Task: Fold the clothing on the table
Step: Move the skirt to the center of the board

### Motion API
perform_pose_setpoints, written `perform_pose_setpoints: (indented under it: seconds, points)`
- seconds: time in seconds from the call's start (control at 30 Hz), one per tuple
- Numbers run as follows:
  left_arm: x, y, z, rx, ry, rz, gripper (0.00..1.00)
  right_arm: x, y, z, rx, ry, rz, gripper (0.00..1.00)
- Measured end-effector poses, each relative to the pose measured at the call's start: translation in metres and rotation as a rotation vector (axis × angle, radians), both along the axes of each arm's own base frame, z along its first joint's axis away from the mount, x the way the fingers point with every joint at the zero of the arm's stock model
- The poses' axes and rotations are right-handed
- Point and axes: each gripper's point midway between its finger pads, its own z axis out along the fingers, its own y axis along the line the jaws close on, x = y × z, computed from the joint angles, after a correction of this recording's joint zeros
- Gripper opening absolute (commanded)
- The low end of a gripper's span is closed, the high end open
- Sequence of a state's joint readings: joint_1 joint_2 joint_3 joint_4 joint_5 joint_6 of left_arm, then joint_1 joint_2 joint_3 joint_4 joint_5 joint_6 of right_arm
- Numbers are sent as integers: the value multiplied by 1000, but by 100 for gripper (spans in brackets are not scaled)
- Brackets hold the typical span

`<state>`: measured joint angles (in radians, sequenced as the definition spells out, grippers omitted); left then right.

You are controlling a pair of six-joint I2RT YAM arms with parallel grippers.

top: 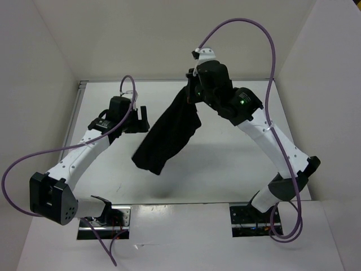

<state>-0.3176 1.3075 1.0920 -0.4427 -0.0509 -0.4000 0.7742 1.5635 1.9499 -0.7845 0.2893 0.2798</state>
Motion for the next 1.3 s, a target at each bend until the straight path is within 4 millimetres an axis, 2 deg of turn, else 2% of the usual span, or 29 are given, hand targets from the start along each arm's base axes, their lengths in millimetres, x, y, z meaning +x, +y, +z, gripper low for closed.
perform_pose_setpoints:
  seconds: [0.1, 0.17, 0.2, 0.23, 0.33, 0.37, 0.43, 0.5, 0.53, 0.57, 0.6, 0.63, 0.67, 0.73, 0.8, 0.87, 1.0, 1.1, 1.13, 1.23, 1.3]
  points:
    - [1, 3, 0, 5, 0, 9, 89, 18, -21, 0, 7, -7, -127, 1]
    - [1, 3, -1, 6, 1, 12, 89, 38, -36, -14, 1, 17, -226, 13]
    - [1, 4, -1, 7, 1, 14, 89, 47, -41, -26, -9, 37, -267, 47]
    - [1, 4, -1, 8, 0, 15, 89, 57, -46, -43, -28, 64, -315, 56]
    - [0, 6, -3, 15, 6, 22, 89, 74, -61, -119, -161, 183, -411, 69]
    - [0, 7, -4, 18, 9, 25, 90, 73, -65, -145, -213, 228, -431, 69]
    - [-2, 10, -8, 23, 17, 30, 90, 68, -74, -184, -306, 299, -457, 71]
    - [-4, 10, -11, 22, 29, 28, 90, 60, -83, -204, -367, 340, -470, 72]
    - [-5, 8, -12, 15, 33, 20, 85, 57, -86, -207, -383, 347, -475, 72]
    - [-6, 6, -14, 5, 37, 7, 78, 56, -87, -207, -388, 345, -472, 72]
    - [-7, 1, -15, -13, 42, -11, 67, 56, -87, -205, -386, 342, -471, 72]
    - [-8, -3, -16, -33, 49, -30, 38, 56, -88, -203, -383, 336, -468, 70]
    - [-9, -9, -19, -54, 59, -49, 28, 55, -88, -201, -382, 333, -466, 70]
    - [-8, -21, -26, -88, 80, -104, 18, 51, -91, -201, -387, 333, -461, 65]
    - [-8, -32, -39, -110, 117, -146, 18, 47, -94, -207, -407, 345, -455, 62]
    - [-11, -44, -57, -123, 175, -187, 23, 45, -99, -220, -423, 368, -450, 62]
    - [-23, -69, -98, -153, 315, -271, 42, 38, -120, -252, -451, 469, -444, 61]
    - [-31, -83, -129, -160, 414, -308, 44, 43, -137, -259, -441, 500, -472, 61]
    - [-33, -86, -140, -159, 444, -313, 30, 45, -142, -259, -435, 502, -483, 61]
    - [-37, -92, -159, -166, 507, -291, 1, 48, -144, -260, -422, 504, -486, 61]
    - [-36, -95, -163, -177, 520, -268, 0, 48, -141, -260, -418, 504, -474, 61]
